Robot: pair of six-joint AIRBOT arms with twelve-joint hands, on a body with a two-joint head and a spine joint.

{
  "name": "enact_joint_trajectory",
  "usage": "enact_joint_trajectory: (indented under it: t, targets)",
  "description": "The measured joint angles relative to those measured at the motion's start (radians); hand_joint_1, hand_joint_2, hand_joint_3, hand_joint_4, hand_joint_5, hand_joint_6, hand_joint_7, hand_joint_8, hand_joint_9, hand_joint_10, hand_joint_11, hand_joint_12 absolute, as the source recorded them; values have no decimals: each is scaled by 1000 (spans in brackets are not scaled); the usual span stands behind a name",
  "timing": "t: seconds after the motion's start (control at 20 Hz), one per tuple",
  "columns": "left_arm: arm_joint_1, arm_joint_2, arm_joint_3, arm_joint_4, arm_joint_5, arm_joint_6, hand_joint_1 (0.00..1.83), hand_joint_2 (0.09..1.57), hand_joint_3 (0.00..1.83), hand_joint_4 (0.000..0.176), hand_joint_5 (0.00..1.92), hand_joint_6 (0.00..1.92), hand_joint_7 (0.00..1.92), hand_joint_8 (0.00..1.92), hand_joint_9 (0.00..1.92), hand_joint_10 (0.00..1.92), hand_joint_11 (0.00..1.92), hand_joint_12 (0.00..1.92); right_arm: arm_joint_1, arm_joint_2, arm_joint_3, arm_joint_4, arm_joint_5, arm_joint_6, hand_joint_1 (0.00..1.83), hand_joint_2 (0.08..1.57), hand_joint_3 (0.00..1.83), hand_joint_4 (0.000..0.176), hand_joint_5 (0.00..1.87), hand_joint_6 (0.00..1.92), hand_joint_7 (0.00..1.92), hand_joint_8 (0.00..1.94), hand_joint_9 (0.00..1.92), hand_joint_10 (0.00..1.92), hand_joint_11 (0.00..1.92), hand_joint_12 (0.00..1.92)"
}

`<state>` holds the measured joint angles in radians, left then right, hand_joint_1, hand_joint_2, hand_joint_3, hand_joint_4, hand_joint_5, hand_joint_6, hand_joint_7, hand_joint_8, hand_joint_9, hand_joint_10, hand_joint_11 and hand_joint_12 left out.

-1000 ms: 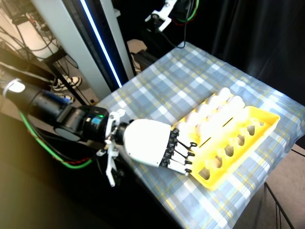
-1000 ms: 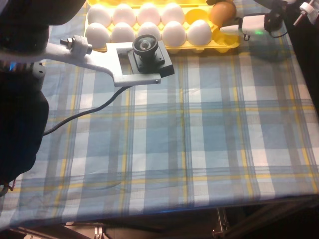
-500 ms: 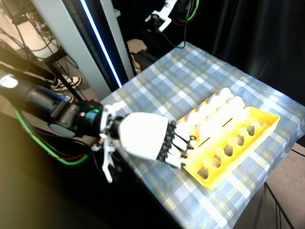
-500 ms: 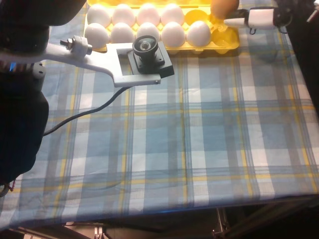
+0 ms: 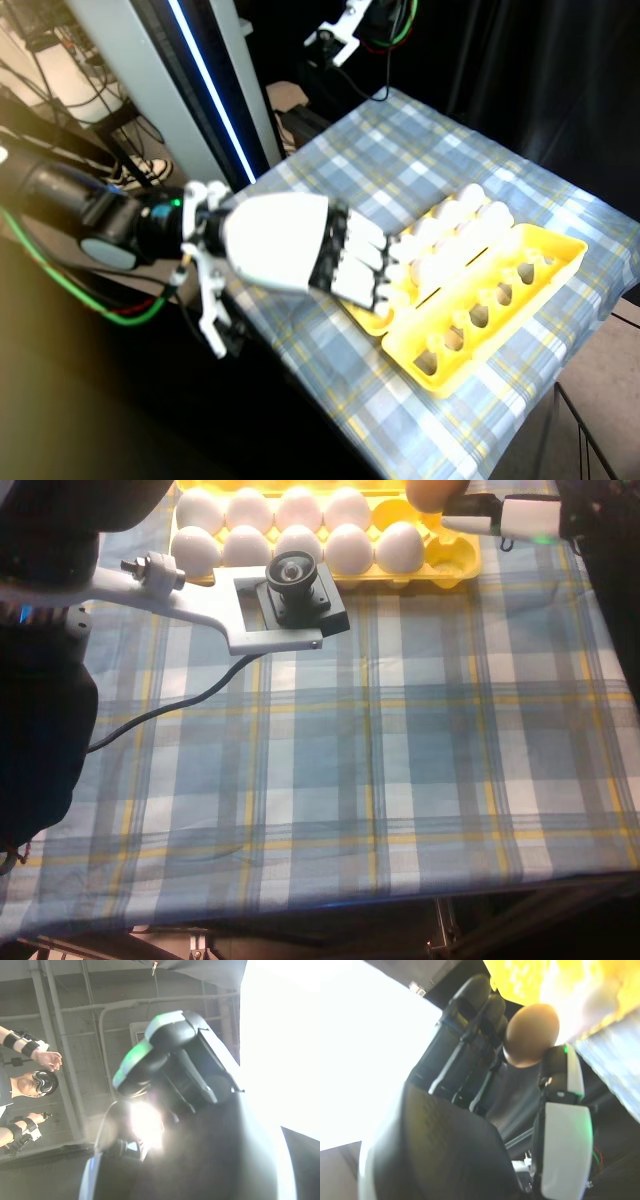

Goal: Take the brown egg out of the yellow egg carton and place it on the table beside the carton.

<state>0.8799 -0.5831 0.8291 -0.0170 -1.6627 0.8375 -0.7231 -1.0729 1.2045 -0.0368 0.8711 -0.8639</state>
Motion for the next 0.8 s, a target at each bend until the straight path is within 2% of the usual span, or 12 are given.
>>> enact_joint_trajectory:
  t: [0.2,0.25,0.3,0.35,0.4,0.5,0.7,0.8]
  targets:
    - [0,0,0,0,0,-1,35,1427,0,0,829,1921,1144,1921,1175,1921,888,1921,-68,55,-68,0,80,-1,1093,1043,0,0,895,5,1007,2,898,0,753,59]
    - [0,0,0,1,1,-1,56,1433,1,0,847,1921,1162,1921,1215,1921,987,1921,-83,63,-82,0,101,-1,1070,1037,0,0,900,5,1001,0,832,0,683,28]
    - [0,0,0,0,1,-1,244,1406,0,0,831,1919,1232,1921,1317,1921,1138,1921,-106,69,-99,-2,128,-1,1035,1041,0,0,896,2,996,0,735,0,555,0]
    - [0,0,0,0,0,-2,244,1406,0,0,831,1919,1232,1921,1317,1921,1138,1921,-121,71,-109,-3,147,-1,1035,1041,0,0,896,2,996,0,735,0,555,0]
    - [0,0,0,0,0,-2,328,1391,0,0,868,1921,1246,1921,1343,1921,1221,1921,-136,71,-121,-6,162,-1,1035,1036,0,0,894,0,1008,4,705,0,531,0]
    - [0,0,0,2,1,-2,302,1390,0,0,932,1921,1285,1921,1377,1921,1247,1921,-161,66,-131,-9,180,-1,1018,1036,0,0,902,3,989,0,695,0,472,0]
    - [0,0,0,2,1,-2,310,1394,0,0,906,1921,1276,1921,1358,1921,1229,1921,-199,22,-132,-1,179,-2,1032,1055,4,0,917,5,1048,16,678,2,366,0]
    - [0,0,0,1,0,-2,309,1393,0,0,887,1921,1260,1921,1339,1921,1214,1921,-211,0,-132,0,179,-2,1042,1061,4,0,909,1,1019,2,662,0,346,0]
